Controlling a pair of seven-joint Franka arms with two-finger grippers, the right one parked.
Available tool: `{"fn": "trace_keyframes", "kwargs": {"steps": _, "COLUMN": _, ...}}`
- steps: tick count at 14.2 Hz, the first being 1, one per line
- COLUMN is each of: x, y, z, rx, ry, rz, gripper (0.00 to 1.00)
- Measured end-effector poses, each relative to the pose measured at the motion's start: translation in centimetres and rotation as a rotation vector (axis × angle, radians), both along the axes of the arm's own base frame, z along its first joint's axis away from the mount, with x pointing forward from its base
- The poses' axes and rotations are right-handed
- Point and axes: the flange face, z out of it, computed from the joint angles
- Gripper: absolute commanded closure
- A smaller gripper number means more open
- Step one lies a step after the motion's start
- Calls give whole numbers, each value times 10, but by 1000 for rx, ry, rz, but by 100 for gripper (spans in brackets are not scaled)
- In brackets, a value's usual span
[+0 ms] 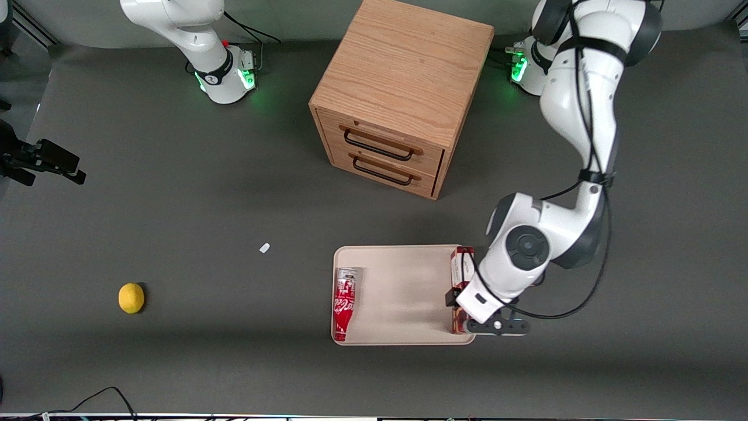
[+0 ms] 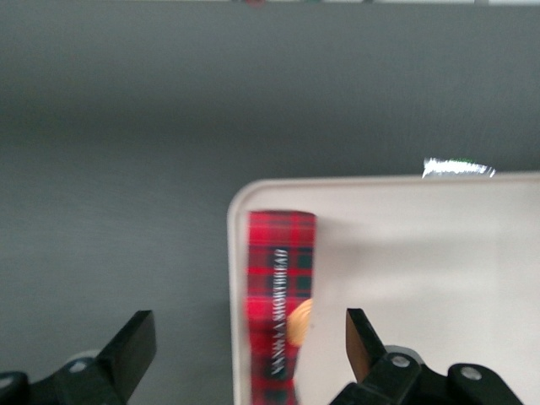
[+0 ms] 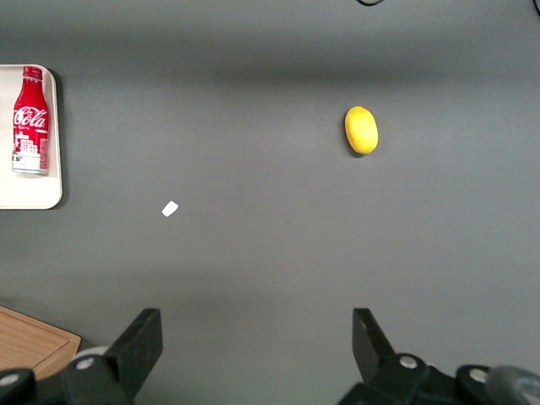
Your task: Place red cookie box on tray
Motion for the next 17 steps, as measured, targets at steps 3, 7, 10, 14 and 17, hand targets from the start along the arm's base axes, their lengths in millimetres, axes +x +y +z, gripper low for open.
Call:
{"fn": "trace_keyframes", "kwargs": {"steps": 3, "x": -10, "y": 62, "z": 82, "rx": -33, "ry": 38, "rz": 93, "gripper": 0}}
{"fn": "trace_keyframes", "kwargs": {"steps": 7, "x": -45, "y": 155, "z": 164, "rx": -23, "ry": 102, "rz": 165, "gripper": 0}}
{"fn": "trace_keyframes", "kwargs": {"steps": 10, "x": -81, "y": 231, "z": 199, "rx": -3, "ry": 133, "rz": 127, "gripper": 0}}
{"fn": "trace_keyframes", "kwargs": {"steps": 14, "x": -128, "y": 286, "z": 234, "rx": 10, "ry": 166, "rz": 95, "gripper": 0}}
{"fn": "trace_keyframes", "kwargs": {"steps": 17, "x": -151, "y": 308, "z": 247, "rx": 15, "ry": 155, "rz": 74, "gripper": 0}}
